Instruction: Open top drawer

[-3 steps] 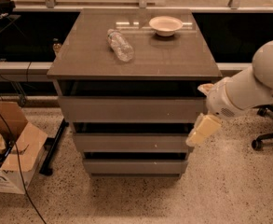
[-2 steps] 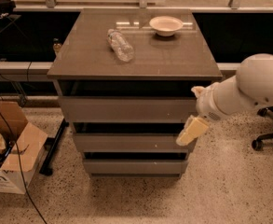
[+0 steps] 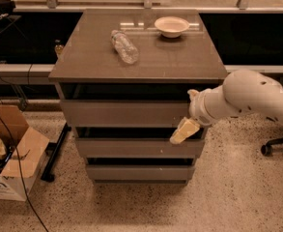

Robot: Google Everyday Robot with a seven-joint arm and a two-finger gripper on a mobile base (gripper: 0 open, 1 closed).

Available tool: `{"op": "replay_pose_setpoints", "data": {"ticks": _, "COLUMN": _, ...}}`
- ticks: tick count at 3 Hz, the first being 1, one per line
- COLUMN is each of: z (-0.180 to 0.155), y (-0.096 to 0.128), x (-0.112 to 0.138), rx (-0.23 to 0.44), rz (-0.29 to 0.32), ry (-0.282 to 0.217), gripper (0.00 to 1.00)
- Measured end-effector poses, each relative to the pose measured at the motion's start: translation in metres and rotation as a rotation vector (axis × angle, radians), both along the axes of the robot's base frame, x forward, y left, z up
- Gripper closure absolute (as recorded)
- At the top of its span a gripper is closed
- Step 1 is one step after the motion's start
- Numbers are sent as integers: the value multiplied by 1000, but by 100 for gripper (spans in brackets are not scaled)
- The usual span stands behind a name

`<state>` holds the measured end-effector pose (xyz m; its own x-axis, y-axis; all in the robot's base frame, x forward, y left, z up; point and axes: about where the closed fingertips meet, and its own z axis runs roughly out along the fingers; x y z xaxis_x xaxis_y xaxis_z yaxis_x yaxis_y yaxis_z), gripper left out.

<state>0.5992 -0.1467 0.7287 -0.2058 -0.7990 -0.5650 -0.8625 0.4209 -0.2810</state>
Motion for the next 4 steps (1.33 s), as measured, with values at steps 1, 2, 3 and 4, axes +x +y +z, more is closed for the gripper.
{"op": "replay_pose_setpoints", "data": {"ticks": 1, "z": -25, "y": 5, "x": 24, "rx": 16, "rz": 1, "ry": 10, "gripper": 0}}
{"op": "replay_pose_setpoints", "data": {"ticks": 2, "z": -49, "y": 6, "x": 44, "rx": 22, "rz": 1, "ry": 42, "gripper": 0}}
{"op": "replay_pose_setpoints", "data": {"ticks": 3, "z": -67, "y": 4, "x": 60, "rx": 12, "rz": 7, "ry": 78, "gripper": 0}}
{"op": "replay_pose_setpoints", "data": {"ticks": 4, "z": -74, "y": -2, "x": 59, "rx": -27, "rz": 51, "ry": 119, "gripper": 27}}
